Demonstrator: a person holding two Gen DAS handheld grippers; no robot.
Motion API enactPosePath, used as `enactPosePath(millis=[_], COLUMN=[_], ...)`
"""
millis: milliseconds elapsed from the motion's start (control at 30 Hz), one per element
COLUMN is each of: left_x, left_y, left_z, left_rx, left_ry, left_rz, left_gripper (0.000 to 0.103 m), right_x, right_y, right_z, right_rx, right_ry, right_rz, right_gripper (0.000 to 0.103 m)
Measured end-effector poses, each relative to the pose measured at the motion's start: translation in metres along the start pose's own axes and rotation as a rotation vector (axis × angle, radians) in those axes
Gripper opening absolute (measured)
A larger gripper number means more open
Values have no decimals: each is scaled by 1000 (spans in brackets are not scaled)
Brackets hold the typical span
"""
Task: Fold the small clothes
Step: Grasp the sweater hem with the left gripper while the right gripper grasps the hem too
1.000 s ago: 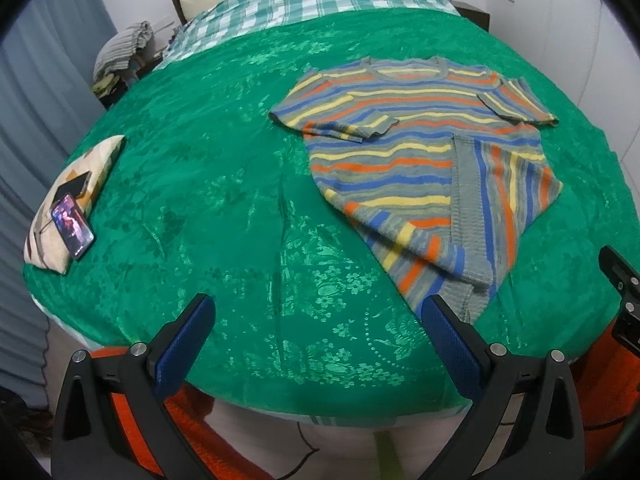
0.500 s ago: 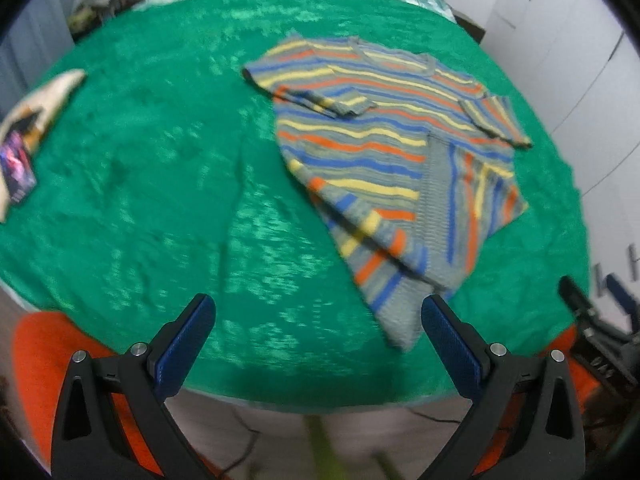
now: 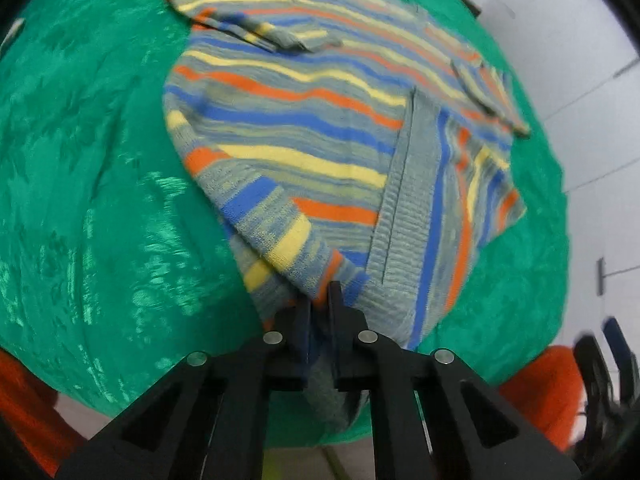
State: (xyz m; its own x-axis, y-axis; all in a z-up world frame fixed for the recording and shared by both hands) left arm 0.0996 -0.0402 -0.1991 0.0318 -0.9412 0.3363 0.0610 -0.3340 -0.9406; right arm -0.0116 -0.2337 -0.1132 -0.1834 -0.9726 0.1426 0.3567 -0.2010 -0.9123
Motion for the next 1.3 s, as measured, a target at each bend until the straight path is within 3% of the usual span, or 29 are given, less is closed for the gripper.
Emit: enactPosePath(millis=[167,300,400,533,567,600,633,667,700,767,833,933,1000,1033,1100,1133,1233,1300], left_x=[-45,-87,-97,-92,-92,-93,-95,-98,-100,-103,-104,-103,-100,-97,-94,-92,-89,-85], left_y=[-39,-51,-46,-40,-42,-44,-47,-50,-53,-58,-61,-46,-34,-26,-20,-19,-19,-19], left_z=[-8,-9,-13,-21,-23,-25,-28,-30,-32,-34,-36,-37,-33,-31,-30,-30,-31,-31], left_rx=[55,76,43,32,34,36,42,44,48,63,74,38,17,8,10,10,12,8], left_ry=[2,-33,-51,-31,-30,-32,-36,-39,-40,-37,-17,-3,-10,-11,2,13,34,43], left_rz=[18,85,55,40,29,20,3,-10,-29,-38,-47,-47,-43,-44,-24,-11,10,4], left_gripper=[5,2,2,3,4,5,11,23,32,61,68,69,69,67,64,55,37,26], right_x=[-14,-48,-89,-119,-120,-119,-112,-105,-97,-79,-54,-9,10,13,7,-1,-38,-61], right_y=[10,53,94,146,153,153,149,142,130,103,75,51,51,54,60,60,70,87], right_z=[54,104,129,138,133,129,124,120,113,92,64,25,12,11,22,31,73,105], right_rx=[70,-36,-138,-234,-273,-292,-295,-285,-274,-269,-258,-272,-276,-270,-247,-220,-166,-134], right_ry=[-107,-116,-135,-177,-169,-161,-159,-169,-188,-225,-269,-270,-236,-230,-237,-237,-237,-243], right_rz=[93,235,307,306,348,391,409,416,439,489,482,436,385,351,338,355,433,415], right_gripper=[103,103,103,98,78,40,26,10,7,6,6,6,13,19,61,66,67,67])
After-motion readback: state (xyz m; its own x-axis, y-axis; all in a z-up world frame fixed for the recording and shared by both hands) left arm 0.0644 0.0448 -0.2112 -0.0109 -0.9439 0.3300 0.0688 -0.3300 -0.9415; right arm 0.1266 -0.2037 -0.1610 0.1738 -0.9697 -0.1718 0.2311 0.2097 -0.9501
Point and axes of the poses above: each gripper's, at about its wrist camera, not at the fingertips, and y roughly the way its jaws point, x to its right, z to its top, the point moved 10 cm from there along y, roughly the way its jaws point, and after that the axes turned 12 degrees about -x, right-handed, at the moved point
